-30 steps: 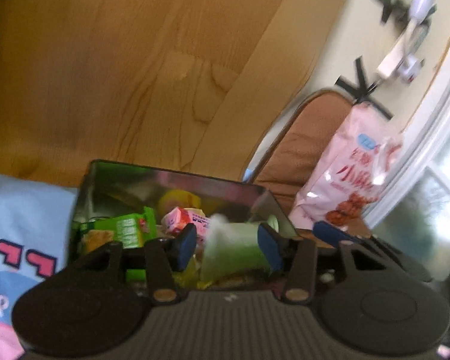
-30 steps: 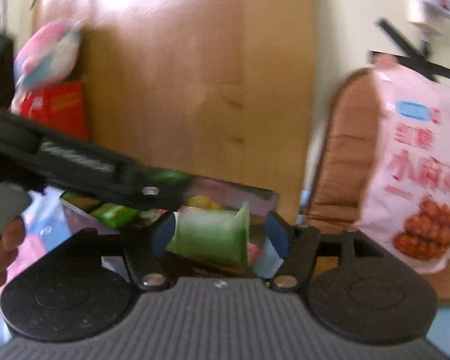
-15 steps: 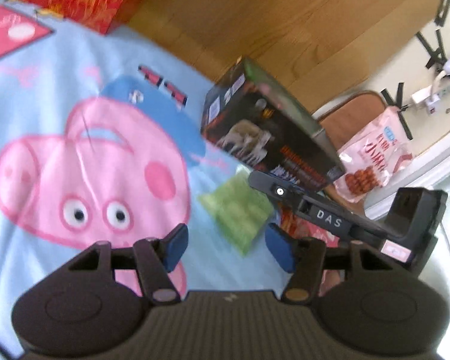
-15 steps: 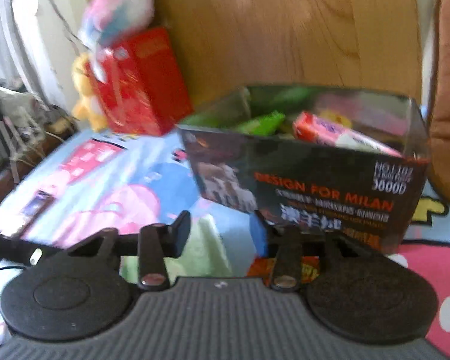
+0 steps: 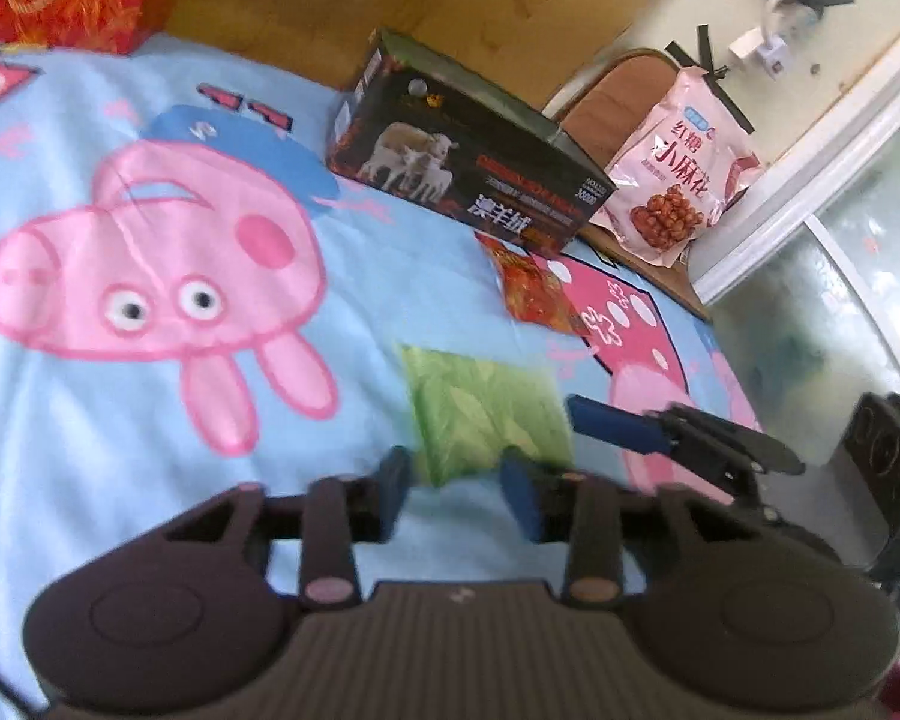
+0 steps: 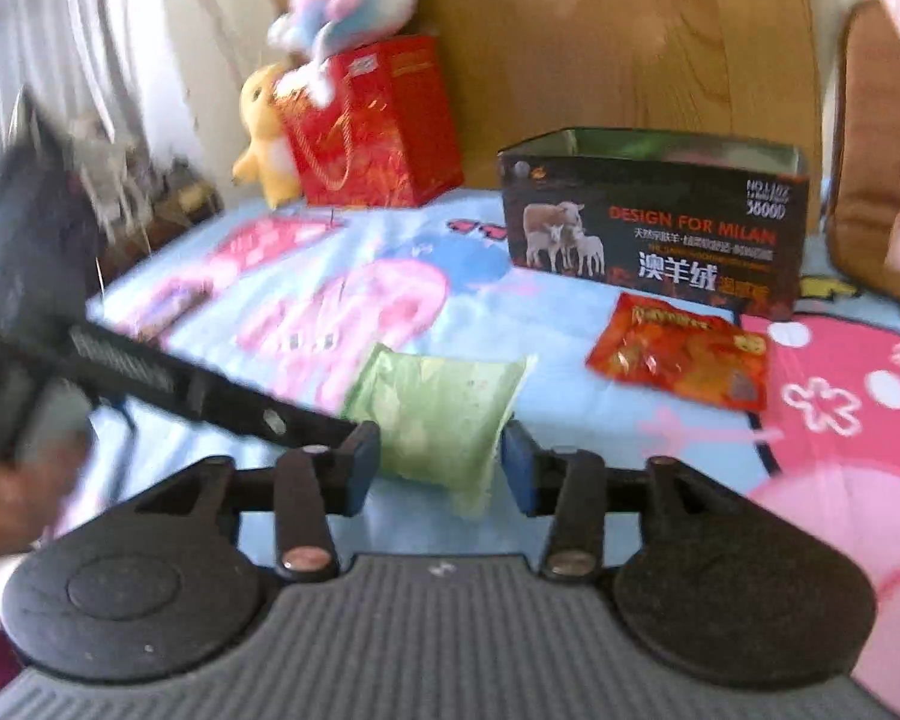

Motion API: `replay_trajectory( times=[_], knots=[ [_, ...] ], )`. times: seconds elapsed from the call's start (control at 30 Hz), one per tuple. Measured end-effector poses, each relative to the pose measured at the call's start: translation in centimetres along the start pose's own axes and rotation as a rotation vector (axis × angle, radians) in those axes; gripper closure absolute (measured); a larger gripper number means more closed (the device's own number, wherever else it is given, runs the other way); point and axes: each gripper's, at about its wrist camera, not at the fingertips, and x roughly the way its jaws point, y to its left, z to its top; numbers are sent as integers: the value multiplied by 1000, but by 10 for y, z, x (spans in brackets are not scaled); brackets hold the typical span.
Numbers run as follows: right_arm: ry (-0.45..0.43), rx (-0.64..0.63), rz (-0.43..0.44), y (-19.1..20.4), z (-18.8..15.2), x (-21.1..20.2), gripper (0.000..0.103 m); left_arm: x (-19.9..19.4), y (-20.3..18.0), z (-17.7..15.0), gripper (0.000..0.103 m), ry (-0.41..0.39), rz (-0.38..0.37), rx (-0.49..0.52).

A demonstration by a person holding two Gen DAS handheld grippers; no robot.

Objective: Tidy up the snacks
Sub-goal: 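Grasp the second light green packet with the left gripper, then lower the second green packet into the tin box and release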

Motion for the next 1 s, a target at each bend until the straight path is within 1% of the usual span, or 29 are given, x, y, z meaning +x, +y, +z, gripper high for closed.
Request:
replay_trajectory(
  times=[0.03, 0.07, 0.1, 0.2, 0.27, 0.33, 0.37, 0.4, 0.43, 0.47, 0.53, 0.57, 0.67, 0.73, 0.8, 0.83, 0.9, 1.0],
  knots=[
    [2, -34, -29, 4, -6, -6, 37, -5, 1, -1, 58, -13, 16, 3],
    [0, -63, -50, 8, -10, -9, 26, -8, 3, 1, 56, -22, 27, 0],
    [-3, -83, -61, 9, -13, -9, 23, -11, 6, 3, 55, -28, 33, -8],
    [9, -107, -63, 12, -14, -4, 23, -4, 8, 13, 55, -21, 35, -29],
    [18, -93, -59, 8, -11, 6, 23, 10, 4, 19, 54, -4, 44, -7],
    [29, -70, -59, 4, -7, 14, 24, 18, 1, 22, 57, -9, 54, 13],
    [37, -58, -55, 3, -6, 17, 31, 22, -2, 24, 68, 3, 44, 19],
    [25, -54, -64, 2, -5, 19, 45, 26, -2, 24, 76, 27, 9, 12],
    [27, -50, -55, 3, -4, 19, 54, 27, -3, 26, 76, 32, -15, -12],
    [32, -40, -40, 3, -1, 19, 58, 26, -8, 32, 76, 22, 0, 0],
    [2, -59, -61, 6, 6, 17, 58, 22, -18, 48, 76, -16, 8, 45],
    [-25, -78, -74, 6, 12, 16, 58, 19, -24, 63, 76, -44, 5, 69],
    [-123, -111, -116, -5, 44, 14, 58, 18, -44, 106, 76, -130, 10, 131],
    [-180, -119, -147, -20, 71, 18, 58, 29, -57, 135, 72, -175, 28, 176],
    [-217, -129, -188, -39, 96, 30, 58, 54, -69, 165, 70, -190, 68, 221],
    [-215, -118, -206, -49, 106, 39, 58, 65, -70, 175, 70, -190, 86, 226],
    [-180, -77, -223, -74, 126, 61, 58, 90, -68, 193, 69, -186, 125, 218],
    [-138, -52, -244, -98, 138, 89, 56, 114, -57, 209, 69, -180, 165, 176]
  ],
)
